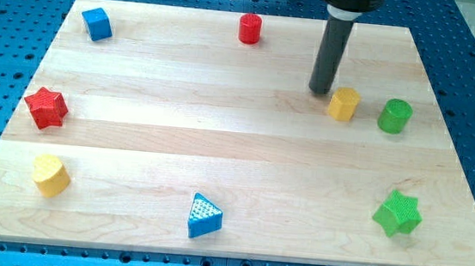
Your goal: Push the yellow hexagon slightly to the down
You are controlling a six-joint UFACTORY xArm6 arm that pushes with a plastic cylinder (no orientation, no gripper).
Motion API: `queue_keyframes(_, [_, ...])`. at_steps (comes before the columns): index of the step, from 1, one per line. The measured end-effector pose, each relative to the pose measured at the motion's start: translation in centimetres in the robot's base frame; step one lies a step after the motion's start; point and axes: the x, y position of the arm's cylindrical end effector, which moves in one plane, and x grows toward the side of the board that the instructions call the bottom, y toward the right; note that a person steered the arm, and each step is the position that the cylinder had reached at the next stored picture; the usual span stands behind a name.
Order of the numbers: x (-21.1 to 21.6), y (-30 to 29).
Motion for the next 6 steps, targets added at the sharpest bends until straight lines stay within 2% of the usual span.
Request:
queue_keyframes(1, [-0.1, 1.4])
queue_keyframes(3, [3.6, 1.4])
queue_keyframes(4, [4.6, -4.1])
queue_keyframes(5, [12.5, -7.7])
queue_keyframes(6, [13.2, -3.9])
